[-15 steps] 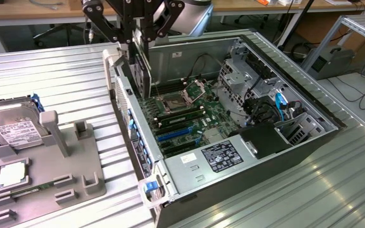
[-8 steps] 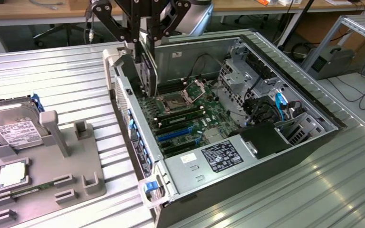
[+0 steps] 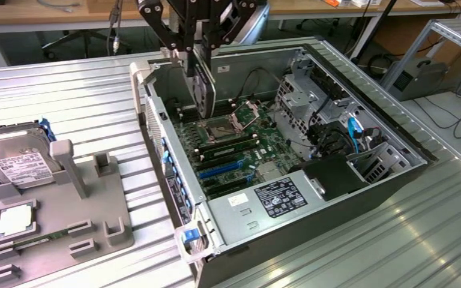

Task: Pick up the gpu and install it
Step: 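Pick up the gpu and move the gpu toward the slot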

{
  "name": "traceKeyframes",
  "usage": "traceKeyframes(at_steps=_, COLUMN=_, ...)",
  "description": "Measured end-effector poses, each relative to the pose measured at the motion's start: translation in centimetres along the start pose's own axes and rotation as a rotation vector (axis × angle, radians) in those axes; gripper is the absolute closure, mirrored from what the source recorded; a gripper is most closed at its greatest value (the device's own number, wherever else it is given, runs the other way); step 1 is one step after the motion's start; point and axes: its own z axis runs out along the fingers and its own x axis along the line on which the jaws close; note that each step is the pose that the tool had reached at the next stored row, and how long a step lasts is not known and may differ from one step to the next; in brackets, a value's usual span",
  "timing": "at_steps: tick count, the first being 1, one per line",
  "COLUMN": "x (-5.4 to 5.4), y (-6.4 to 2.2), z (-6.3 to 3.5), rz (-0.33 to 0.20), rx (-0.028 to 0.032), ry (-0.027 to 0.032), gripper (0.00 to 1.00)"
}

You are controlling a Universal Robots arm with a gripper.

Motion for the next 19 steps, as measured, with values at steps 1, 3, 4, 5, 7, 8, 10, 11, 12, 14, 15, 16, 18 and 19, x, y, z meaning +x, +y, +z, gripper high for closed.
traceKeyframes(at_steps=1, x=-0.3, y=0.03, z=0.01, rz=0.000, rx=-0.0005, ry=0.0001, gripper=0.73)
traceKeyframes(at_steps=3, x=-1.1, y=0.09, z=0.03, rz=0.000, rx=-0.0017, ry=0.0001, gripper=0.73)
traceKeyframes(at_steps=4, x=-1.5, y=0.12, z=0.04, rz=-0.001, rx=-0.0022, ry=0.0001, gripper=0.73)
traceKeyframes(at_steps=5, x=-1.8, y=0.15, z=0.05, rz=-0.001, rx=-0.0026, ry=0.0001, gripper=0.73)
traceKeyframes(at_steps=7, x=-2.4, y=0.18, z=0.07, rz=-0.001, rx=-0.0033, ry=0.0001, gripper=0.73)
traceKeyframes(at_steps=8, x=-2.7, y=0.21, z=0.08, rz=-0.001, rx=-0.0037, ry=0.0002, gripper=0.73)
traceKeyframes(at_steps=10, x=-3.2, y=0.24, z=0.09, rz=-0.001, rx=-0.0044, ry=0.0002, gripper=0.73)
traceKeyframes(at_steps=11, x=-3.4, y=0.25, z=0.10, rz=-0.001, rx=-0.0048, ry=0.0002, gripper=0.73)
traceKeyframes(at_steps=12, x=-3.7, y=0.27, z=0.11, rz=-0.001, rx=-0.0054, ry=0.0002, gripper=0.73)
traceKeyframes(at_steps=14, x=-4.3, y=0.30, z=0.12, rz=-0.001, rx=-0.0066, ry=0.0003, gripper=0.73)
traceKeyframes(at_steps=15, x=-4.7, y=0.32, z=0.13, rz=-0.001, rx=-0.0071, ry=0.0003, gripper=0.73)
traceKeyframes(at_steps=16, x=-4.9, y=0.34, z=0.14, rz=-0.001, rx=-0.0076, ry=0.0003, gripper=0.73)
traceKeyframes(at_steps=18, x=-5.9, y=0.40, z=0.17, rz=-0.001, rx=-0.0093, ry=0.0004, gripper=0.73)
traceKeyframes(at_steps=19, x=-6.4, y=0.43, z=0.18, rz=-0.001, rx=-0.0102, ry=0.0004, gripper=0.73)
